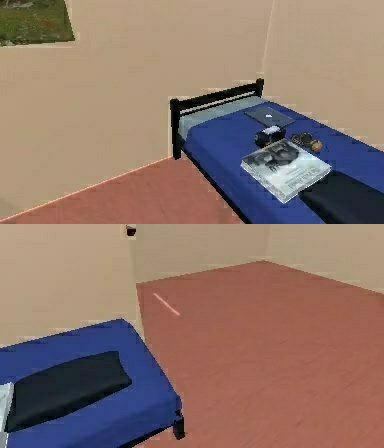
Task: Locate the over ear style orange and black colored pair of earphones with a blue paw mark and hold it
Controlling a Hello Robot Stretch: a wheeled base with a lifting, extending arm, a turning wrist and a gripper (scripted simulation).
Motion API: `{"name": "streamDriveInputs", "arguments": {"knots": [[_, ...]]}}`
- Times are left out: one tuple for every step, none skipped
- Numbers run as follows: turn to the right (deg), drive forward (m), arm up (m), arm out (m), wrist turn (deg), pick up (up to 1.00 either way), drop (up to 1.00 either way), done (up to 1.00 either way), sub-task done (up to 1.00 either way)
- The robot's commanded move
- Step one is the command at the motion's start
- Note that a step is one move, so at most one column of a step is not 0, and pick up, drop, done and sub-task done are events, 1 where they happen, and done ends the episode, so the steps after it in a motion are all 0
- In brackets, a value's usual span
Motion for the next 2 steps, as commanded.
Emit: {"name": "streamDriveInputs", "arguments": {"knots": [[15.0, 0.00, 0.00, 0.00, 0.0, 0.00, 0.00, 0.00, 0.00], [0.0, 0.60, 0.00, 0.00, 0.0, 0.00, 0.00, 0.00, 0.00]]}}
